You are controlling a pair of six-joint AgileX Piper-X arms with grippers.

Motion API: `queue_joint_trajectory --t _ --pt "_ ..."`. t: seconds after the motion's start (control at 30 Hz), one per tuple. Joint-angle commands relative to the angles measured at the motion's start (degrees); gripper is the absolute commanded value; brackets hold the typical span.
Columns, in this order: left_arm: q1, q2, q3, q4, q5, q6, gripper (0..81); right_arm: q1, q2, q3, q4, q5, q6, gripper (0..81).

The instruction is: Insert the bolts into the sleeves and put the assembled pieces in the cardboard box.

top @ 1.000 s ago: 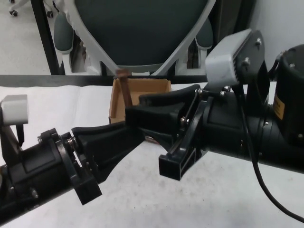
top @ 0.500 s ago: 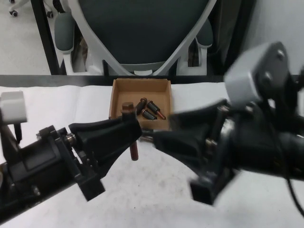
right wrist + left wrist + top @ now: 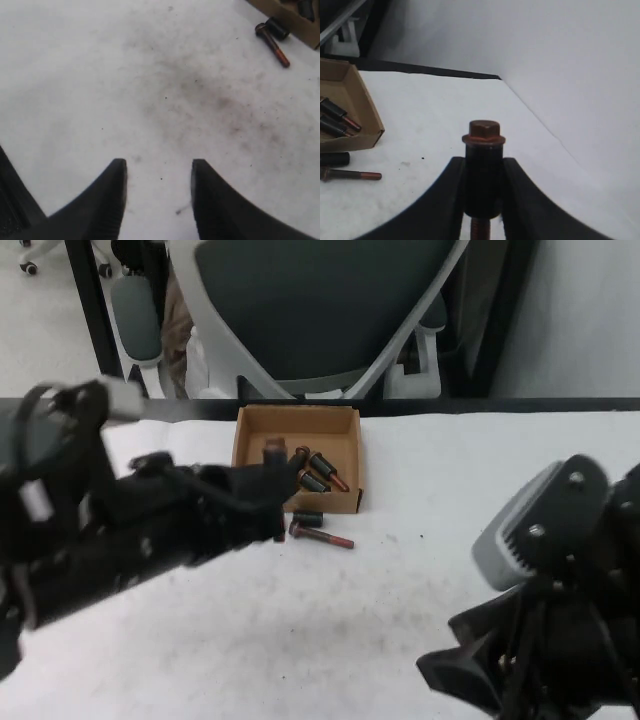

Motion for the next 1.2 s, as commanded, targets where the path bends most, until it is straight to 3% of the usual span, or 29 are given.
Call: queue_joint_trajectory --t 0.0,0.2,0.4,0.83,1.17 --pt "0.9 1.74 -2.95 1.09 -1.12 -0.56 0.8 -1.47 3.25 0.02 1.39 -3.8 -0.01 40.3" --pt "4.91 10.66 -12.7 10.65 -0.47 0.34 0.8 -5.2 8.25 -0.48 2.87 -8.65 -1.24 40.3" --pt "7.38 19.44 -21.91 18.14 0.74 3.94 0.8 -8.36 13.87 -4.9 7.32 -9.22 -9.16 40.3" --pt "8.91 37.9 -40.72 29.56 -0.73 12.02 0.8 -16.13 29.87 -18.81 9.99 -9.06 -20.81 40.3" --pt "10.95 48.5 -50.69 29.77 -2.2 16.71 0.8 -19.65 44.83 -32.12 11.35 -8.38 -27.51 40.3"
